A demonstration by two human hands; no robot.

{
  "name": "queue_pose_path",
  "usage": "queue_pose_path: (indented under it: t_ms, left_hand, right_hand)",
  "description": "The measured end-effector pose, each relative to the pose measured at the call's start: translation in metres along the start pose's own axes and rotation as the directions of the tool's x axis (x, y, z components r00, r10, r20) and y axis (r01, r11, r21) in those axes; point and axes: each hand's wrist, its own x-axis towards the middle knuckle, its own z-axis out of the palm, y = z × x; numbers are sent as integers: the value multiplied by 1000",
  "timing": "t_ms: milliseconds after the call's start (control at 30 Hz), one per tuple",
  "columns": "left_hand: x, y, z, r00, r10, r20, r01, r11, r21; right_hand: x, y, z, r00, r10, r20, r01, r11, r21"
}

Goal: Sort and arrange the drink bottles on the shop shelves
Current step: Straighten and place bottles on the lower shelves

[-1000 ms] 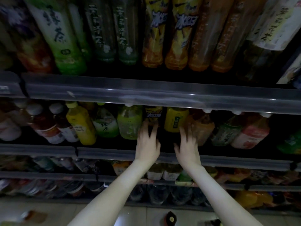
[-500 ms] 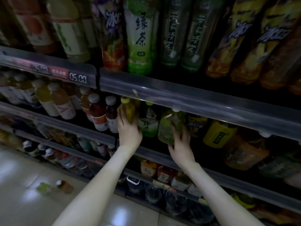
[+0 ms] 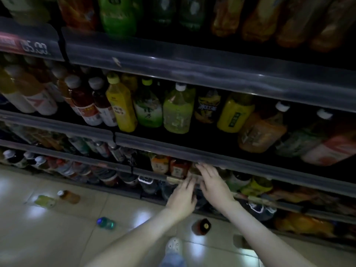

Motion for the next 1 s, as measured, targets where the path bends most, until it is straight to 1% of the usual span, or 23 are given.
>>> queue_pose_path:
  t_ms: [67, 133, 233, 367, 433, 500, 600, 700, 767, 900, 1000]
  left_hand:
    - [-7, 11, 20, 999, -41, 29, 41, 999, -22]
    - [-15, 18, 39, 992, -100, 72, 101, 995, -23]
    - [-22, 19, 70, 982, -145, 121, 147, 989, -6]
    - [-24, 4, 125, 970, -181, 159, 180, 983, 21]
    - [-19, -10, 163, 967, -176, 185, 174, 984, 26]
    - [-9, -30, 204, 963, -166, 215, 157, 986, 58]
    - [3, -65, 266, 952, -177, 251, 153, 982, 114]
    - [13, -97, 320, 947, -176, 270, 148, 982, 120]
    - [21, -117, 352, 946, -173, 273, 144, 982, 121]
    - [34, -150, 408, 945, -154, 289, 127, 986, 109]
    - [48, -174, 440, 933, -157, 324, 130, 986, 103]
  right_hand:
    - [-28, 19, 8, 999, 37, 4, -37, 999, -7]
    - [-55, 35, 18, 991, 111, 79, -110, 994, -20]
    - [-84, 66, 47, 957, 221, 187, -226, 974, 5]
    - [-109, 107, 102, 910, 315, 269, -328, 945, 2]
    - [-117, 129, 132, 872, 392, 293, -403, 915, -24]
    - [-123, 157, 169, 841, 441, 312, -447, 893, -59]
    - [-132, 199, 234, 811, 477, 339, -470, 876, -107]
    - [-137, 234, 299, 781, 505, 368, -495, 859, -130]
    - [-134, 256, 339, 779, 496, 383, -480, 865, -143]
    - [-121, 294, 413, 785, 464, 411, -464, 879, -106]
    - [-106, 324, 464, 770, 467, 435, -459, 879, -132]
